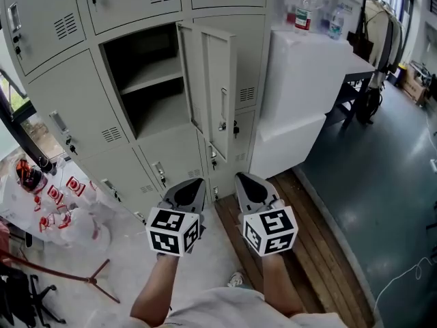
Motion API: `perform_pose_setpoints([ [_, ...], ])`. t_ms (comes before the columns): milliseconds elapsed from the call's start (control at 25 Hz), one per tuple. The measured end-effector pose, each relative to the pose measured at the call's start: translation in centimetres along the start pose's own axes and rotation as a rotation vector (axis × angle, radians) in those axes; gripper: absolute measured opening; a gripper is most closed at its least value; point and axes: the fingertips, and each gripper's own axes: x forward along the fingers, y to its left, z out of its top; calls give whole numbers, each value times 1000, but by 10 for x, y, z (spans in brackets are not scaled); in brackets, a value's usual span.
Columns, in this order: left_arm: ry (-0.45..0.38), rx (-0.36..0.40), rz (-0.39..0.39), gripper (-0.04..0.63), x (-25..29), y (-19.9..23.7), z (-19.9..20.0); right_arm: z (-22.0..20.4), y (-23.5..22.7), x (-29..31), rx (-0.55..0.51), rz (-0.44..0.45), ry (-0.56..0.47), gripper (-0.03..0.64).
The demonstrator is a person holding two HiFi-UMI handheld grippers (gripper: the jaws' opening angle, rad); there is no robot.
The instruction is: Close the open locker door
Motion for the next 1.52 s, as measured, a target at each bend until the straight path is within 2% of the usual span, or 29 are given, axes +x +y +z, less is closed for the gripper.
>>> perform_pose_setpoints([
  [600,-20,-15,113,6,63,8,23,35,-57,53,-39,193,-72,6],
  [840,-29,-34,127,7,76,17,23,48,-64,72,-45,247,-103,6],
  [1120,-34,-17,85,7,96,29,26,58,-78,91,-43,244,-133,8],
  [1520,-36,-6,91,8,105,55,35,67,-74,107,-46,270,-154,39],
])
